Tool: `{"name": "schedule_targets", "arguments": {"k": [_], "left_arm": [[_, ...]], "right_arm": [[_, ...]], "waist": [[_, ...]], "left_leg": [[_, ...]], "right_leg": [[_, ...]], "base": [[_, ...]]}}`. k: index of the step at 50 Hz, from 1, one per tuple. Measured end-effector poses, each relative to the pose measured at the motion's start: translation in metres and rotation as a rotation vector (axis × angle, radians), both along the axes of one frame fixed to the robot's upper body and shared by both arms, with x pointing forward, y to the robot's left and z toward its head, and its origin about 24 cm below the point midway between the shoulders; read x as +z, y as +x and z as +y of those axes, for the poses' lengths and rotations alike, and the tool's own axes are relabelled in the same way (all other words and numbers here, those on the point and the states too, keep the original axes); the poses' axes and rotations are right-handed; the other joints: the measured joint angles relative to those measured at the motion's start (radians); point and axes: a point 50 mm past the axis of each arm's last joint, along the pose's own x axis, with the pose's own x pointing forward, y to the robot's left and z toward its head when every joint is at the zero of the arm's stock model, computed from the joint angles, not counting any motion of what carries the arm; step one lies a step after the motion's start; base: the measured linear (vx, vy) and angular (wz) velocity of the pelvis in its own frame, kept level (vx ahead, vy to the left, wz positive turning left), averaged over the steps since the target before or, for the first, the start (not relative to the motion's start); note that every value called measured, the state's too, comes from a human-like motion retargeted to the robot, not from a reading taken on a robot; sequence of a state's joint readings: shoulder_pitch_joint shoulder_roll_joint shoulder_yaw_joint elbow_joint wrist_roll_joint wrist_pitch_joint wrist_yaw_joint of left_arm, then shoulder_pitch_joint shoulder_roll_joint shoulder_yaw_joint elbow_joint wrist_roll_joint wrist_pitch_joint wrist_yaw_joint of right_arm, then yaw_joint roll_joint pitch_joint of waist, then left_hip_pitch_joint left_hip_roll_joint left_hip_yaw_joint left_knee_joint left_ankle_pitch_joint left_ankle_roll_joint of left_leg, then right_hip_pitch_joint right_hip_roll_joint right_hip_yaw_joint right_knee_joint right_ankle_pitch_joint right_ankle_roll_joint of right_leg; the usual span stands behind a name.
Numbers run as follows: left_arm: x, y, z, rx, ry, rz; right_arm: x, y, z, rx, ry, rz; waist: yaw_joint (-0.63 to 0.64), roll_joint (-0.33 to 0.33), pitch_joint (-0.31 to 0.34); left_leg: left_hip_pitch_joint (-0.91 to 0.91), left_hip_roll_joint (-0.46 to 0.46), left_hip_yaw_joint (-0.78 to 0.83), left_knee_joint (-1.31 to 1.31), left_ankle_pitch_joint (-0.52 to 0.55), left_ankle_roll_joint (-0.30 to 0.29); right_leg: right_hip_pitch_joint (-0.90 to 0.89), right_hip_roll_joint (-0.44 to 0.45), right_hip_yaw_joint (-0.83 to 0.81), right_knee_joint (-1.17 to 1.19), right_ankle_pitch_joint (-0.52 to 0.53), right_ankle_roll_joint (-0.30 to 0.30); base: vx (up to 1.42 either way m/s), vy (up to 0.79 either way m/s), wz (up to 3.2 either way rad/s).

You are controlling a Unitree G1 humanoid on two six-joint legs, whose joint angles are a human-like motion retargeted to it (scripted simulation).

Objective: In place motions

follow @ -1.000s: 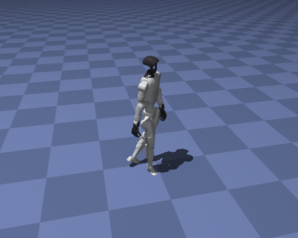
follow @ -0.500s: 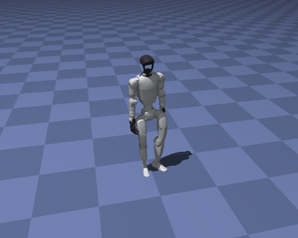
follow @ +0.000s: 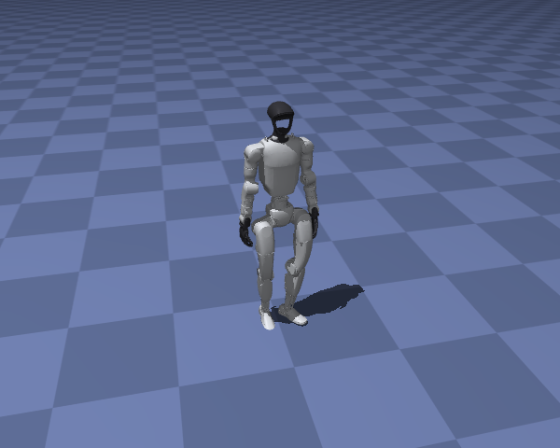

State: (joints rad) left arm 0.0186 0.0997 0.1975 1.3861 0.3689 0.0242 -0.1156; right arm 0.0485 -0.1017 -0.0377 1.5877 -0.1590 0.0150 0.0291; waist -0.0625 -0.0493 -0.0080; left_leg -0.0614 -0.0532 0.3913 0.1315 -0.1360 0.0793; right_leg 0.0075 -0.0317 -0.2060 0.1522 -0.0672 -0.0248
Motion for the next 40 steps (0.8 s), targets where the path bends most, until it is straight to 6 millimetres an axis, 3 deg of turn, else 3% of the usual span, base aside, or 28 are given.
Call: {"name": "schedule_targets", "arguments": {"k": [3,5,8,10,15,18,21,25,30,33,35,38,40], "left_arm": [[0.000,0.002,0.001,-0.006,0.004,-0.007],[0.000,0.002,0.001,-0.013,0.007,-0.006],[0.001,0.003,0.003,-0.037,0.012,-0.002],[0.002,0.010,0.006,-0.054,0.020,-0.016],[0.004,0.031,0.004,-0.116,0.035,-0.068],[0.005,0.035,-0.001,-0.117,0.022,-0.099],[0.006,0.038,0.002,-0.118,0.020,-0.110],[0.008,0.044,0.007,-0.115,0.050,-0.128],[0.010,0.056,0.006,-0.118,0.041,-0.164],[0.009,0.053,0.002,-0.116,0.036,-0.163],[0.008,0.049,-0.001,-0.095,0.033,-0.160],[0.005,0.037,-0.006,-0.025,0.027,-0.146],[0.002,0.024,-0.010,0.033,0.021,-0.121]], "right_arm": [[-0.001,0.010,0.001,0.023,0.012,-0.031],[-0.001,0.016,0.001,0.042,0.014,-0.052],[-0.001,0.022,-0.002,0.046,0.012,-0.075],[-0.001,0.028,-0.005,0.029,0.015,-0.098],[0.002,0.032,-0.022,-0.003,-0.007,-0.127],[0.005,0.029,-0.036,0.016,-0.057,-0.114],[0.006,0.022,-0.042,0.029,-0.089,-0.094],[0.006,0.011,-0.040,0.019,-0.079,-0.070],[0.004,-0.003,-0.028,0.006,-0.055,-0.039],[0.003,-0.010,-0.023,-0.007,-0.045,-0.019],[0.003,-0.008,-0.022,-0.007,-0.046,-0.028],[0.003,0.006,-0.027,0.016,-0.059,-0.075],[0.004,0.014,-0.032,0.036,-0.076,-0.105]], "waist": [[-0.006,-0.001,0.017],[-0.010,-0.001,0.022],[-0.027,0.008,0.032],[0.016,0.000,0.054],[0.181,-0.022,0.091],[0.229,-0.034,0.098],[0.208,-0.035,0.084],[0.143,-0.053,0.054],[0.141,-0.099,0.013],[0.185,-0.130,-0.011],[0.220,-0.138,-0.017],[0.293,-0.122,-0.007],[0.333,-0.118,0.000]], "left_leg": [[-0.034,-0.005,-0.075,0.021,0.013,0.000],[-0.065,-0.012,-0.127,0.034,0.027,0.001],[-0.108,-0.031,-0.229,0.040,0.064,0.003],[-0.127,-0.051,-0.265,0.033,0.092,0.007],[-0.192,-0.093,-0.272,0.013,0.076,0.053],[-0.203,-0.054,-0.091,-0.001,-0.032,0.075],[-0.174,0.031,0.227,0.000,-0.102,-0.019],[-0.098,0.112,0.569,0.071,-0.096,-0.133],[-0.049,0.162,0.661,0.175,-0.053,-0.152],[-0.005,0.156,0.710,0.160,-0.023,-0.151],[0.014,0.140,0.695,0.131,0.004,-0.160],[0.047,0.118,0.723,0.041,0.081,-0.222],[0.029,0.093,0.636,0.024,0.068,-0.220]], "right_leg": [[-0.029,0.033,0.190,0.035,0.028,0.005],[-0.048,0.059,0.348,0.056,0.045,0.041],[-0.051,0.056,0.371,0.053,0.025,0.073],[-0.030,0.016,0.179,0.015,-0.017,0.012],[-0.023,-0.056,-0.068,-0.012,-0.042,0.039],[-0.016,-0.088,-0.203,-0.023,-0.058,0.059],[0.015,-0.105,-0.401,-0.049,-0.067,0.087],[0.072,-0.127,-0.668,-0.084,-0.067,0.163],[0.123,-0.132,-0.926,-0.111,-0.046,0.258],[0.141,-0.140,-1.041,-0.114,-0.020,0.284],[0.149,-0.133,-1.107,-0.112,0.001,0.286],[0.175,-0.108,-1.159,-0.103,0.034,0.286],[0.201,-0.113,-1.186,-0.094,0.065,0.286]], "base": [[-0.06,-0.04,1.63],[-0.06,-0.05,2.10],[-0.10,-0.05,2.66],[-0.20,-0.03,2.06],[-0.20,0.04,2.38],[-0.16,0.08,3.23],[-0.12,0.19,3.91],[-0.09,0.19,4.52],[0.04,0.26,3.98],[0.15,0.31,2.94],[0.13,0.42,2.26],[0.12,0.35,1.38],[0.20,0.26,1.03]]}}
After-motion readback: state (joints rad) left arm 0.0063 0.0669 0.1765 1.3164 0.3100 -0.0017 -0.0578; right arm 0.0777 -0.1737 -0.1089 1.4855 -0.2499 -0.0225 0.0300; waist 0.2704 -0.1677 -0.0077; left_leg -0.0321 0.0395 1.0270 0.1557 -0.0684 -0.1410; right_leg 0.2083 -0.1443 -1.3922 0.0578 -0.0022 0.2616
